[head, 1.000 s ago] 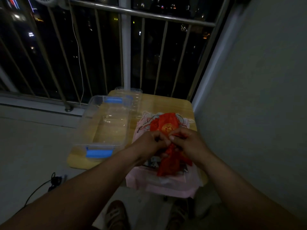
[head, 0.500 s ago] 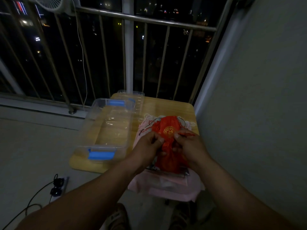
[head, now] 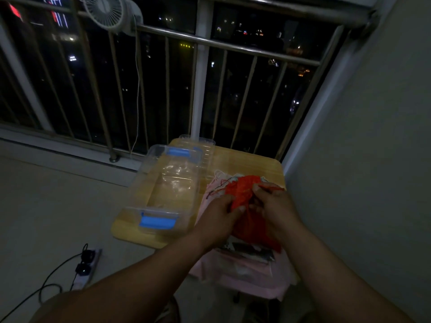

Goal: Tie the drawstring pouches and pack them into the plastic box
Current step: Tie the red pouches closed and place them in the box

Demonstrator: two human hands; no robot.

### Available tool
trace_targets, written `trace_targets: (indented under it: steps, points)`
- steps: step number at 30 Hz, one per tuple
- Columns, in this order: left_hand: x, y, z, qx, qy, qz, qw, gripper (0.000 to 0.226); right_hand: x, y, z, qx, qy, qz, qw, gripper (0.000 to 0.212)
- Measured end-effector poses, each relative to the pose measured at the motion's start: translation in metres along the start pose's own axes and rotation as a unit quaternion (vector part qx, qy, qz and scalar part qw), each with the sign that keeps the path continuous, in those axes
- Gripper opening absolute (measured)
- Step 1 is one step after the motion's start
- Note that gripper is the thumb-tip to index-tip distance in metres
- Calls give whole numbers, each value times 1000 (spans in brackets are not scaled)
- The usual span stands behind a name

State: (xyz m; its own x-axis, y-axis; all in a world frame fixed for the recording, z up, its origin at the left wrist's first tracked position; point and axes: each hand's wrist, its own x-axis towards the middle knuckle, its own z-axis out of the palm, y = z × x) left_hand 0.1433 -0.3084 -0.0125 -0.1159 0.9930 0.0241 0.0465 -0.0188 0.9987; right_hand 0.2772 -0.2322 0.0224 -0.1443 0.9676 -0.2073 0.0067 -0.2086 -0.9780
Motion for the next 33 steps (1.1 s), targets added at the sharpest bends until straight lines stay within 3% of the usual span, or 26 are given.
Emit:
trace_targets:
  steps: [3, 6, 12, 14, 17, 22, 25, 28, 31, 33]
  points:
    - [6, 21, -13, -13, 44, 43, 998, 27, -12, -10, 6, -19, -102, 15, 994, 22]
    - [10, 41, -43, 57, 119, 71, 989, 16, -23, -19, 25, -28, -169, 30, 985, 21]
    - [23, 39, -131, 214, 232, -3, 949, 12, 2, -21, 114, -151, -148, -7, 977, 17]
    - [25, 35, -155, 274, 247, -21, 929, 30, 11, -15, 141, -197, -125, -34, 972, 16]
    - [27, 28, -166, 369, 256, 20, 893, 49, 15, -8, 141, -289, -47, -110, 950, 11]
    - [41, 27, -114, 366, 174, 72, 911, 46, 27, 5, 71, -338, 27, -139, 930, 17]
    - [58, 25, -71, 344, 109, 82, 929, 38, 48, 12, 23, -367, 103, -111, 918, 24]
    - [81, 19, -33, 327, 56, 21, 943, 33, 67, 22, -11, -385, 131, -69, 911, 15]
    - [101, 3, -9, 313, 22, -81, 946, 16, 81, 31, -26, -428, 88, -35, 899, 14]
    - [110, -10, -1, 301, 3, -123, 946, 23, 88, 36, -29, -434, 62, -8, 899, 15]
